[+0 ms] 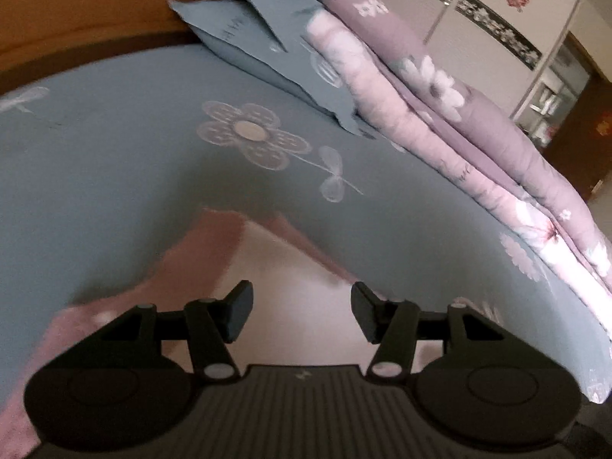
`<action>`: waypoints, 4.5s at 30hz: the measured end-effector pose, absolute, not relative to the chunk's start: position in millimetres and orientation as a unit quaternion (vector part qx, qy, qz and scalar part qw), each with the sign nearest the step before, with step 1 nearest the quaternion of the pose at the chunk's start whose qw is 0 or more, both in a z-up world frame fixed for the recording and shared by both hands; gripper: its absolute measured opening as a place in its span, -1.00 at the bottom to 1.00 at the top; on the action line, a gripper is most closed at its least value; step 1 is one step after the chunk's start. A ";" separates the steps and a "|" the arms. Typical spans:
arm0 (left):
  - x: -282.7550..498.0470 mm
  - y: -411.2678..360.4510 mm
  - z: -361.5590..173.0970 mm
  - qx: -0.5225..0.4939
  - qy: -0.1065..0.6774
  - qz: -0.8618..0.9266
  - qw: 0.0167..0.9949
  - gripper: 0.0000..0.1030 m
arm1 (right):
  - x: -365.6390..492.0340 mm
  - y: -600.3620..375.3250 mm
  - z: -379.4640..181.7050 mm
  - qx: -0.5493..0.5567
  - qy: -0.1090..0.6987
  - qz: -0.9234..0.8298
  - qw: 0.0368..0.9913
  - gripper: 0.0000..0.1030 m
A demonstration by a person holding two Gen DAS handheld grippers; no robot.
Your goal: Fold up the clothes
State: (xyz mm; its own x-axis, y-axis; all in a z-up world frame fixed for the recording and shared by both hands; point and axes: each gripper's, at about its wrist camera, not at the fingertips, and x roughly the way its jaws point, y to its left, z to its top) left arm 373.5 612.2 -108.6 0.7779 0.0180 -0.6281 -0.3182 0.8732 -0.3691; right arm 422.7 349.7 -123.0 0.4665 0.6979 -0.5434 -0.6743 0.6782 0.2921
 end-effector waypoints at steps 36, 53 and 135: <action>380.2 670.0 -139.3 -0.264 0.325 0.161 0.894 0.15 | 423.8 356.3 -143.2 0.004 0.360 0.399 0.843 -0.50; 147.9 621.2 -54.0 -0.259 0.389 0.124 0.875 0.36 | 321.3 372.3 -99.7 -0.027 0.404 0.518 0.753 -0.16; -149.6 352.6 7.3 -0.187 0.413 0.080 0.888 0.42 | -4.6 10.7 46.1 -0.103 0.435 0.183 0.876 0.26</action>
State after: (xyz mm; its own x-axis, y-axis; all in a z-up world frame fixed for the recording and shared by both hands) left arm -149.6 352.6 7.3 0.6468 -0.0127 -0.7626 -0.2965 0.9170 -0.2667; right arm -4.6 10.7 46.1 0.5551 0.2315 -0.7989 -0.4103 0.9117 -0.0210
